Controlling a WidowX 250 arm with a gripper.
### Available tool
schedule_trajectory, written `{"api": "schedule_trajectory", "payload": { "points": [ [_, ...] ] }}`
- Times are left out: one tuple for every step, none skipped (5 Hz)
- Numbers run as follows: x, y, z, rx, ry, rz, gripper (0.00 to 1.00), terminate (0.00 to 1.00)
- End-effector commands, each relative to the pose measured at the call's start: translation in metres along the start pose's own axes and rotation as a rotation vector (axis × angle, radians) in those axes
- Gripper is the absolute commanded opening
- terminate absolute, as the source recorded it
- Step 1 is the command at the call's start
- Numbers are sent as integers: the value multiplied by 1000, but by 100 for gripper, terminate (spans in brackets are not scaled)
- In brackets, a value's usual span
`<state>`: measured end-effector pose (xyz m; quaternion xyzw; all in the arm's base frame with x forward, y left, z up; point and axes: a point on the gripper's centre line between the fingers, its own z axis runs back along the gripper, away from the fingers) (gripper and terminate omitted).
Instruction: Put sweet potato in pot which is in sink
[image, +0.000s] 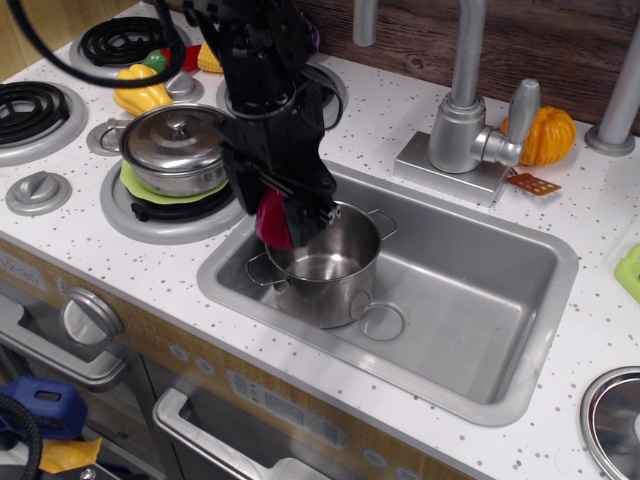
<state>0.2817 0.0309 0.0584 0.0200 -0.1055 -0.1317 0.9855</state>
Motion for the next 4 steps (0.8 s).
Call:
{"api": "schedule_trajectory", "payload": {
  "points": [
    [18, 28, -5, 42, -77, -118, 100, 0],
    [18, 28, -5, 42, -77, -118, 100, 0],
    [18, 28, -5, 42, -77, -118, 100, 0],
    [18, 28, -5, 42, -77, -118, 100, 100]
  ]
}}
